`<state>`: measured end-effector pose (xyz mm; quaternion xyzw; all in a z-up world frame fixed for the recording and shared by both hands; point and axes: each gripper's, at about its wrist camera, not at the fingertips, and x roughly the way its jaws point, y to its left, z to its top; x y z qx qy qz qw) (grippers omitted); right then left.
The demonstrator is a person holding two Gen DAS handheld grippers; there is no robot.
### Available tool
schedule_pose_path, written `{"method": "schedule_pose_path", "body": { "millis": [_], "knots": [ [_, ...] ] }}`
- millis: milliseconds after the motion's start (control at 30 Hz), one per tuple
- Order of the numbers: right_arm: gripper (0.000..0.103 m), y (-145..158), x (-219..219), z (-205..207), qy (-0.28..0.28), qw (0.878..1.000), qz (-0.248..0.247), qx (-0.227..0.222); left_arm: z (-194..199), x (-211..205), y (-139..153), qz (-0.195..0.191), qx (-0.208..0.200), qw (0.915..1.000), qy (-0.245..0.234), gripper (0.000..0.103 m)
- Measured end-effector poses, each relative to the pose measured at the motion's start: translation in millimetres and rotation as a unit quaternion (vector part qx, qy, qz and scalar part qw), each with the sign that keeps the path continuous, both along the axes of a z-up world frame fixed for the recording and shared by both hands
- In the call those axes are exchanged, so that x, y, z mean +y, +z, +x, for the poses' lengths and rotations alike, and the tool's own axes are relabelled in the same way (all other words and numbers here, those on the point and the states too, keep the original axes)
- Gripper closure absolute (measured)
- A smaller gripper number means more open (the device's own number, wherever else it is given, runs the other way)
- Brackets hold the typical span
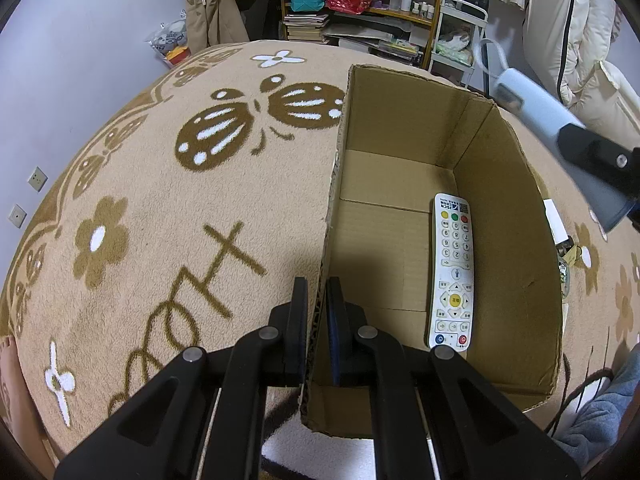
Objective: Organize rigid objects
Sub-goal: 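Lift the power bank with the right tool and carry it over the box, then lower the power bank into the box beside the remote and release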
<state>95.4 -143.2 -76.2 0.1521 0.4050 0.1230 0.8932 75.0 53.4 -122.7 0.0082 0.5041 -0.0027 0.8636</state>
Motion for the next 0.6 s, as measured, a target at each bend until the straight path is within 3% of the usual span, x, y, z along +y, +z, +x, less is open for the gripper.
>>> {"method": "schedule_pose_path", "body": {
  "millis": [167,600],
  "knots": [
    [0.074,-11.6,13.5,-0.1,0.014,1.0,0.008,0.015,0.3,1.5,0.3,-0.002,0.001,1.0,0.001,0.095],
    [0.074,-39.8,32.8,8.2,0.034,0.998,-0.037,0.043,-0.4,3.5,0.0,-0.005,0.003,1.0,0.003,0.094]
  ]
}}
